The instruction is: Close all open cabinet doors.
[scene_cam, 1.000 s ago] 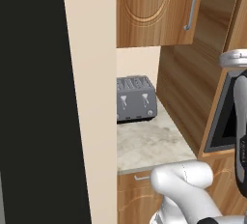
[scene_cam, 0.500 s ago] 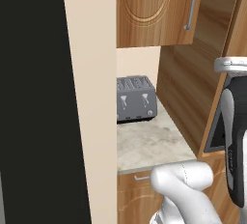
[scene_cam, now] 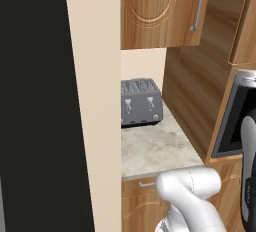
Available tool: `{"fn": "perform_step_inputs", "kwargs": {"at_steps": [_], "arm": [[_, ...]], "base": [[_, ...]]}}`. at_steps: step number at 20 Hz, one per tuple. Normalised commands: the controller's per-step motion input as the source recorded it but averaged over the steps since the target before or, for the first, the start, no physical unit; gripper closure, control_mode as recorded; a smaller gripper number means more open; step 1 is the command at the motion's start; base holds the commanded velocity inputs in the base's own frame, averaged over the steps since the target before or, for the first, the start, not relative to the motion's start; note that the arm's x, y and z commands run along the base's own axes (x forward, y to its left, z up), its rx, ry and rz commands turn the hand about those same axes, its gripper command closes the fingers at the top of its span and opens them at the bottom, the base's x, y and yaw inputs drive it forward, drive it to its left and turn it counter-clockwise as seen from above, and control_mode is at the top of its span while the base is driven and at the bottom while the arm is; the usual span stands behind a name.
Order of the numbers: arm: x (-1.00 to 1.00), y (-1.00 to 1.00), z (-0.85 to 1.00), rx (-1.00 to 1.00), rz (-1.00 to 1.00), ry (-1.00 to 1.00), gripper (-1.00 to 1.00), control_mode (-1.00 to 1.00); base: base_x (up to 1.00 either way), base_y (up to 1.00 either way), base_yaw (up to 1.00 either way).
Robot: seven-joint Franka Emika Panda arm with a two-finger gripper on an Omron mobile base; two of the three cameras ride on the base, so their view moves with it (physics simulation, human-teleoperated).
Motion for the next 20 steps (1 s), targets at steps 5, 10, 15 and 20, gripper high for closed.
{"fn": "perform_step_inputs", "kwargs": {"at_steps": [5, 10, 15, 20], "arm": [[-0.29, -0.22, 0.0, 0.0, -0.14, -0.21, -1.0, -1.0], [0.07, -0.33, 0.0, 0.0, -0.03, -0.06, -1.0, -1.0], [0.12, -0.24, 0.0, 0.0, 0.07, 0.0, -1.0, -1.0], [-0.04, 0.0, 0.0, 0.0, 0.03, 0.0, -1.0, -1.0]], "base": [[0.0, 0.0, 0.0], [0.0, 0.0, 0.0], [0.0, 0.0, 0.0], [0.0, 0.0, 0.0]]}}
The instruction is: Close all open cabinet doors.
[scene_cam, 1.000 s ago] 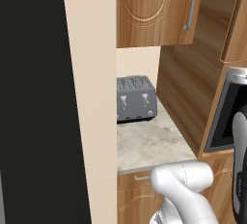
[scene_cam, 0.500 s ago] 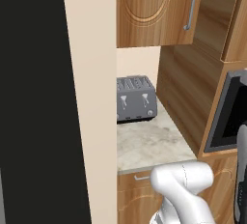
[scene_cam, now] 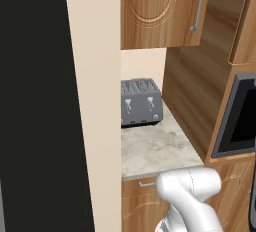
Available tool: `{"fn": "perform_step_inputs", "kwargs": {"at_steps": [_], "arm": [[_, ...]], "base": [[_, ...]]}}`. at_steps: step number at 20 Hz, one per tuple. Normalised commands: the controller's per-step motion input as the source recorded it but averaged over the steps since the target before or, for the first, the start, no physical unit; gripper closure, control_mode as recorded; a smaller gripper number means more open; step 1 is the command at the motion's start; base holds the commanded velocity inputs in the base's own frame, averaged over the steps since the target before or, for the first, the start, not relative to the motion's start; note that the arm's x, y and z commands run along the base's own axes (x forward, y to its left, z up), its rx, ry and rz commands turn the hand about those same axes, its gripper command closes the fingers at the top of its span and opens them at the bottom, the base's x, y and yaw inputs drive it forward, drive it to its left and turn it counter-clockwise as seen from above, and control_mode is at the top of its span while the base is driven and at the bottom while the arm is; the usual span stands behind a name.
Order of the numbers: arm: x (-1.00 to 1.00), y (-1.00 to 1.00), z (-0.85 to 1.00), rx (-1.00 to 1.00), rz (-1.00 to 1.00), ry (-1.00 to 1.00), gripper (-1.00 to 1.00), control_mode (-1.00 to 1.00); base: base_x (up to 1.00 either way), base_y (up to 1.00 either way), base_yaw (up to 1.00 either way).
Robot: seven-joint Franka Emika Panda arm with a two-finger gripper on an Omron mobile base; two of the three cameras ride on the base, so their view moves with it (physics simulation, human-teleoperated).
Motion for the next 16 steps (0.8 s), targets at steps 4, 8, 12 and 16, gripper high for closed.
{"fn": "perform_step_inputs", "kwargs": {"at_steps": [4, 8, 12, 16], "arm": [[0.0, 0.0, 0.0, 0.0, 0.0, 0.0, -1.0, 1.0], [0.0, 0.0, 0.0, 0.0, 0.0, 0.0, -1.0, 1.0], [0.0, 0.0, 0.0, 0.0, 0.0, 0.0, -1.0, 1.0], [0.0, 0.0, 0.0, 0.0, 0.0, 0.0, -1.0, 1.0]], "base": [[-0.02, -0.02, -0.01], [-0.39, -0.42, -0.2], [-0.37, -0.45, -0.23], [-0.07, -0.52, -0.25]]}}
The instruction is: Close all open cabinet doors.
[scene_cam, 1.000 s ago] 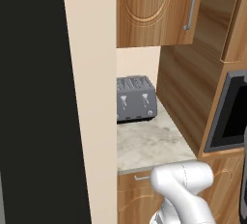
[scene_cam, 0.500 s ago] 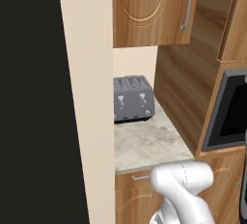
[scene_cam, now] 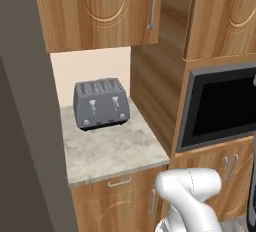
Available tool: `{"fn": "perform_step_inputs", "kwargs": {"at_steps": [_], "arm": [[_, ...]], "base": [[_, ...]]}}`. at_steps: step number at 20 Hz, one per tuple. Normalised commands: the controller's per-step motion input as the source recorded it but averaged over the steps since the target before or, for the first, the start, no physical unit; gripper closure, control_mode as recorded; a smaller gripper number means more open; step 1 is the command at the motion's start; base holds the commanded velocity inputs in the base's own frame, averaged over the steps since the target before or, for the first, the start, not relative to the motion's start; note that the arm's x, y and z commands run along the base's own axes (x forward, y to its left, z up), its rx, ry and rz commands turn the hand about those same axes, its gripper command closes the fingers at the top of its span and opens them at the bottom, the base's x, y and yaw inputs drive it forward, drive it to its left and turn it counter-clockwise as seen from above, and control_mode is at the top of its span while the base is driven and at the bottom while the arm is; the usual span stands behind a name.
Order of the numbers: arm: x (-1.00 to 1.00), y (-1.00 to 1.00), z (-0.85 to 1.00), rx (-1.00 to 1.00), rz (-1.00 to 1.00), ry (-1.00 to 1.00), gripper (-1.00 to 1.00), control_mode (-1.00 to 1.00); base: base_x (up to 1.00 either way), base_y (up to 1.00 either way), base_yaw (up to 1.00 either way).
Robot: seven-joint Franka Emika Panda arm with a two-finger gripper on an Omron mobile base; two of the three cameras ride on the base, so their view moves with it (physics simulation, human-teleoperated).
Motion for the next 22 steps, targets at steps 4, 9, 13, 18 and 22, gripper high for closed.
{"fn": "perform_step_inputs", "kwargs": {"at_steps": [4, 9, 13, 18, 22], "arm": [[0.0, 0.0, 0.0, 0.0, 0.0, 0.0, -1.0, 1.0], [0.0, 0.0, 0.0, 0.0, 0.0, 0.0, -1.0, 1.0], [0.0, 0.0, 0.0, 0.0, 0.0, 0.0, -1.0, 1.0], [0.0, 0.0, 0.0, 0.0, 0.0, 0.0, -1.0, 1.0], [0.0, 0.0, 0.0, 0.0, 0.0, 0.0, -1.0, 1.0]], "base": [[0.09, -0.59, -0.29], [0.04, -0.64, -0.34], [-0.02, -0.63, -0.4], [-0.05, -0.47, -0.41], [0.02, -0.58, -0.26]]}}
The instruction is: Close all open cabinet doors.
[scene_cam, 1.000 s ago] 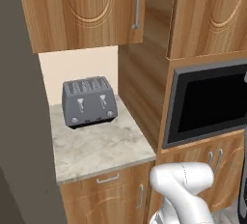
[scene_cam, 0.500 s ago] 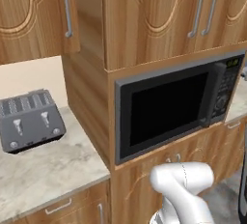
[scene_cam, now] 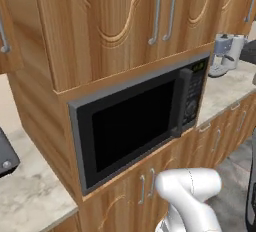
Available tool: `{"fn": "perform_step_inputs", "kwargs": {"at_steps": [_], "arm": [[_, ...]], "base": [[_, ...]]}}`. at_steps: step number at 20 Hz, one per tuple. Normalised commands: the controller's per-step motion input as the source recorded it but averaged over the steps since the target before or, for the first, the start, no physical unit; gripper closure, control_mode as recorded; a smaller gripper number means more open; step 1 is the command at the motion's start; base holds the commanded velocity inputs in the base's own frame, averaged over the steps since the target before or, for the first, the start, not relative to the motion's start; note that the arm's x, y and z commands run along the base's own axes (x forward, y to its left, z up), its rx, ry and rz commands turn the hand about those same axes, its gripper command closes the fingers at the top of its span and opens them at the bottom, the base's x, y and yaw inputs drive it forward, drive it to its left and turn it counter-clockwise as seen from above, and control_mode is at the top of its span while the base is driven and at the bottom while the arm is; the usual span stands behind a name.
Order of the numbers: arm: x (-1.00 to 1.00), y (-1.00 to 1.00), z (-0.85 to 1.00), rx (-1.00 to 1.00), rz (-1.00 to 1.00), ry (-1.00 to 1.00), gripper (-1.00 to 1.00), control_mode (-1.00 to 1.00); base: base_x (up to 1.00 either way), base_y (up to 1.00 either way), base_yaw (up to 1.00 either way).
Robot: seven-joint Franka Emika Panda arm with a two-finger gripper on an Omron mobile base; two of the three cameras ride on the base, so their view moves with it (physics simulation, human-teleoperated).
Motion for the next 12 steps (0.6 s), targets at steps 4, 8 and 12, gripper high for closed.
{"fn": "perform_step_inputs", "kwargs": {"at_steps": [4, 8, 12], "arm": [[0.0, 0.0, 0.0, 0.0, 0.0, 0.0, -1.0, 1.0], [0.0, 0.0, 0.0, 0.0, 0.0, 0.0, -1.0, 1.0], [0.0, 0.0, 0.0, 0.0, 0.0, 0.0, -1.0, 1.0]], "base": [[0.38, -1.0, 0.0], [0.28, -1.0, 0.05], [0.21, -1.0, 0.16]]}}
